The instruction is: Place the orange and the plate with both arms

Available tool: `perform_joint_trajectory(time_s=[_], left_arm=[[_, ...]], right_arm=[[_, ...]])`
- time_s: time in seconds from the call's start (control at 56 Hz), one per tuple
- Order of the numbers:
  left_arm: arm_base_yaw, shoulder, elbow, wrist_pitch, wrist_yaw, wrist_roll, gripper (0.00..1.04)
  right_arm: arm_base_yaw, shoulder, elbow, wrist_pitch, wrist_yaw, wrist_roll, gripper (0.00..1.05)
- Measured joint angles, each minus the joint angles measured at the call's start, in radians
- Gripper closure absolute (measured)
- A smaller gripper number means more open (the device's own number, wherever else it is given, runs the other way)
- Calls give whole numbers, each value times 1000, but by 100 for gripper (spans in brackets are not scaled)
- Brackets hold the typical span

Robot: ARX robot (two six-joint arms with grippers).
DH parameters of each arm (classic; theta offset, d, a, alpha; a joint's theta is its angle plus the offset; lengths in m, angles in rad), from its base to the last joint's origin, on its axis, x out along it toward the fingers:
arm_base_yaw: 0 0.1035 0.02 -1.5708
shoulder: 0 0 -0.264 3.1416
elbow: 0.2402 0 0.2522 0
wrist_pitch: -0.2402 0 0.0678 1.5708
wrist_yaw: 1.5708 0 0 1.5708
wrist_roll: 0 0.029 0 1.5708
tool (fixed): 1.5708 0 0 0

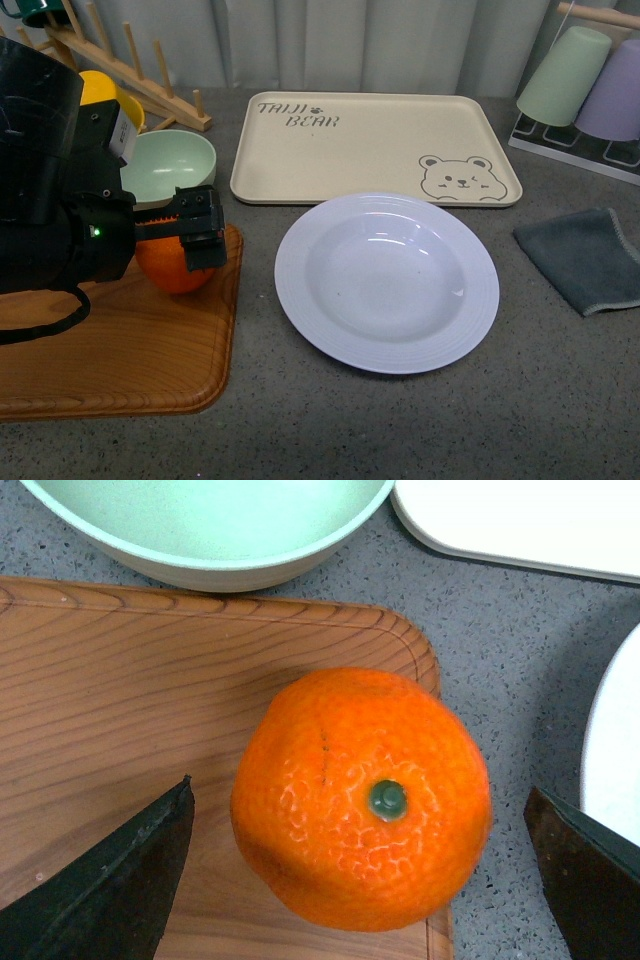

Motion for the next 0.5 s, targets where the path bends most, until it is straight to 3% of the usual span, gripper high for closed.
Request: perform_joint_trajectory(time_s=[0.232, 0.5], left_arm=[[0, 6, 6, -9, 6, -4, 37], [-23, -34, -6, 31, 26, -18, 42]], right_arm=[[0, 0, 0, 0, 0, 0, 9], [0, 0, 0, 0, 0, 0, 9]])
